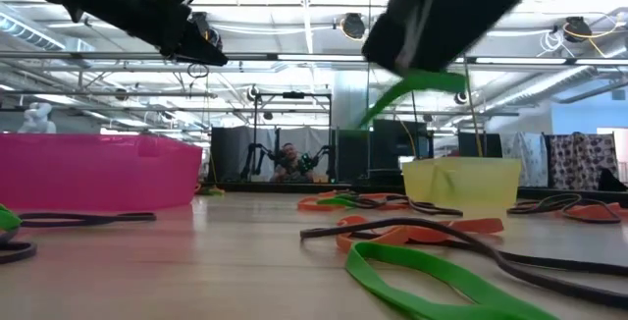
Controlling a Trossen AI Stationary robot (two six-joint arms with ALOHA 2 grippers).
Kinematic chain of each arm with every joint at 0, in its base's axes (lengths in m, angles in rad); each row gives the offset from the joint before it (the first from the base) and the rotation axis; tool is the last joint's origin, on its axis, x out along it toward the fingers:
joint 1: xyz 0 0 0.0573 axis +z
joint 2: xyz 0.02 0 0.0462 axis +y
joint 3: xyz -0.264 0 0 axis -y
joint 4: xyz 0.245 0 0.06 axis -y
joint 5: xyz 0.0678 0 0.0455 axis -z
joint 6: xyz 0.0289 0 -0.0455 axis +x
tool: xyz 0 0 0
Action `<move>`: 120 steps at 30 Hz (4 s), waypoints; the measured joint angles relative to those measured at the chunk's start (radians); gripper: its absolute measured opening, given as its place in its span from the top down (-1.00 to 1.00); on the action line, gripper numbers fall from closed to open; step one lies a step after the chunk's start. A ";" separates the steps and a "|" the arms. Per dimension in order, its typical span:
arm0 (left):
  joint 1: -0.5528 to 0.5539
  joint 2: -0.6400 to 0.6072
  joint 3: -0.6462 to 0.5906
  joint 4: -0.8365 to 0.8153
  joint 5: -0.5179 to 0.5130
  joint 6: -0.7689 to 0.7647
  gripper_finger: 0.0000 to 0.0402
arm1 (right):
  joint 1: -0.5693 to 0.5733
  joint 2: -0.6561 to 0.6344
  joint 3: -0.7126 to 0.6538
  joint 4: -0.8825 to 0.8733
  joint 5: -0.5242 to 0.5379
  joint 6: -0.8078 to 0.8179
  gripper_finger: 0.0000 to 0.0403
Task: Sort rubber bands into baskets
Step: Put the green rubber band into the yellow bin
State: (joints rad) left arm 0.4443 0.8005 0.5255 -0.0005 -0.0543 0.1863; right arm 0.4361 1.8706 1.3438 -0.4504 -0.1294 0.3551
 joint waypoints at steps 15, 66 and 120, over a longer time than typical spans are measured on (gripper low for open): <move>0.000 -0.027 0.000 -0.194 -0.044 -0.059 0.26 | -0.329 -0.081 0.188 -0.722 0.166 -0.440 1.00; -0.030 -0.217 -0.145 -0.184 -0.116 -0.232 0.26 | -1.096 -0.192 0.013 -0.702 0.208 -0.576 0.56; 0.000 -0.153 -0.144 -0.144 -0.186 -0.198 0.26 | -0.873 0.180 0.034 -0.167 0.176 -0.136 0.74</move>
State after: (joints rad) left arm 0.4447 0.6479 0.3813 -0.1440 -0.2401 -0.0113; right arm -0.4366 2.0507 1.3781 -0.6178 0.0463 0.2195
